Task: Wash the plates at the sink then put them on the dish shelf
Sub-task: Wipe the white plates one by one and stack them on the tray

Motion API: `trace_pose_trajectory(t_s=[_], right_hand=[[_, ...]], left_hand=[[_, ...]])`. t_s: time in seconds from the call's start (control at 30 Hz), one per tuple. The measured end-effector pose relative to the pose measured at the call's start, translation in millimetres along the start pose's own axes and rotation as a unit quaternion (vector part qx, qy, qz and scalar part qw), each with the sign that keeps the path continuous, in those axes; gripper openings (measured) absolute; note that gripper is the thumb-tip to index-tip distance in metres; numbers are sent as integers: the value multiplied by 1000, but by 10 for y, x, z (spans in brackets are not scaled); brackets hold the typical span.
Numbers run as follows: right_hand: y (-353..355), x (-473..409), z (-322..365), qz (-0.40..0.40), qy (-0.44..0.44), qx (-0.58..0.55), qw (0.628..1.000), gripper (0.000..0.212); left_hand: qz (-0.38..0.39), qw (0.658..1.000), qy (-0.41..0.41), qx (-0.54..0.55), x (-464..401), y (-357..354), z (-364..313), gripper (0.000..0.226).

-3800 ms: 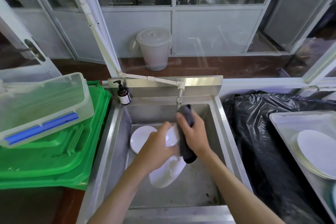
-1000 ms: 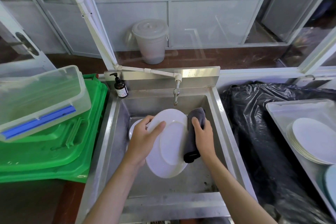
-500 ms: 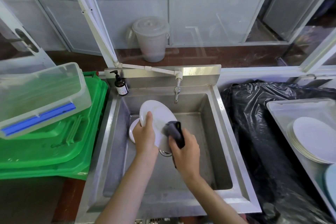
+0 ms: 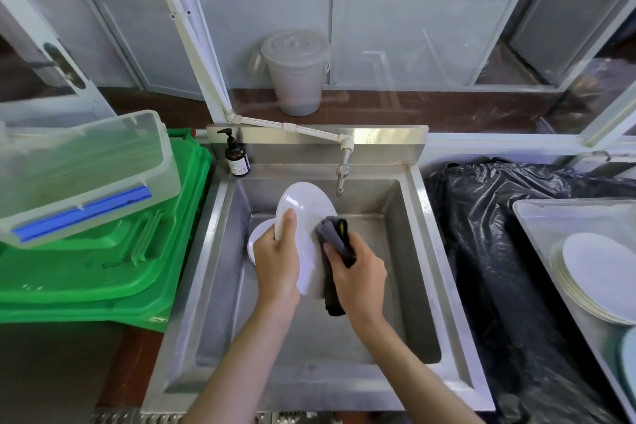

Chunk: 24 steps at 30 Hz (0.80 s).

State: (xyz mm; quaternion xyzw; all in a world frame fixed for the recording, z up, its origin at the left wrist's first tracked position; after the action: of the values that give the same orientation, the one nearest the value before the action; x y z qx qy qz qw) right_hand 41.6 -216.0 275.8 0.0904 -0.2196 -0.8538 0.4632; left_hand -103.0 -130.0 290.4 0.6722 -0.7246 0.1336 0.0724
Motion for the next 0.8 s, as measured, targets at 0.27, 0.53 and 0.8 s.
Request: trace_pose_trajectory(t_s=[0.27,0.53,0.8], right_hand=[[-119,-222,411,9,45,-21,999,12],[-189,-207,122,46,-129,-111,984,13],[-390,-283,131,174,-180,-375,893,40]], left_hand=[[-7,1000,-4,-23,16,102,-63,38],[14,983,-106,-148,142,58,-201,51],[173,908,-198,-327,245,-279,21,25]])
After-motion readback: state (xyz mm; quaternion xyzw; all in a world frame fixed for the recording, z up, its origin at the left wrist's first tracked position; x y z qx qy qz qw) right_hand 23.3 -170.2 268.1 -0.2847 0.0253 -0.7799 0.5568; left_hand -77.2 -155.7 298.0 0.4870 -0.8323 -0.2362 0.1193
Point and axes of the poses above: each hand's wrist, its own x-axis away from the middle knuckle, its own y-axis out of the back of the hand, z = x × y, the point moved 7 cm from there along -x, towards the middle knuckle, and after that the axes turned 8 degrees about z, right-handed, at the moved point
